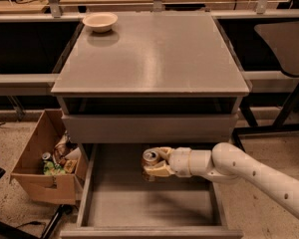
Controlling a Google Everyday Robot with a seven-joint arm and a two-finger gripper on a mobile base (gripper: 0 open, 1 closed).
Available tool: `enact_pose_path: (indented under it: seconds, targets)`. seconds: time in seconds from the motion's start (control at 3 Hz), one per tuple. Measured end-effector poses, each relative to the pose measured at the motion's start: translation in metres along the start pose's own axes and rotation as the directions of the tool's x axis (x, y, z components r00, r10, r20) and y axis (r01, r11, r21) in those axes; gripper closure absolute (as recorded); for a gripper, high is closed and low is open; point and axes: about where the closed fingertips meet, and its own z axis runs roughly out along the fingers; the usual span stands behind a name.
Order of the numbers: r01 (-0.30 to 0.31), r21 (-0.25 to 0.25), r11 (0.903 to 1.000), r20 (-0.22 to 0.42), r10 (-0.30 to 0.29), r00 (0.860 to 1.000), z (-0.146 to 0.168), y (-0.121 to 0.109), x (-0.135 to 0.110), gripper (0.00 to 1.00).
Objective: Place orange can into middle drawer
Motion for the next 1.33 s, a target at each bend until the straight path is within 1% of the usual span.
enact_pose_path:
  seconds: [0.33, 0.67, 1.0, 1.33]
  targets:
    - [-0.011, -0.005, 0.9999, 0.004, 0.011, 1.000, 0.005, 0.001, 0.006, 1.00]
    - [0.001, -0.029, 0.9996, -0.029, -0.002, 1.000, 0.018, 0.016, 0.014, 1.00]
    - [0.049, -0.093, 0.9945, -0.052, -0.054, 0.997, 0.050, 0.022, 0.049, 1.00]
    - [0.100, -0.143, 0.9847, -0.014, -0.103, 0.995, 0.084, 0.020, 0.088, 1.00]
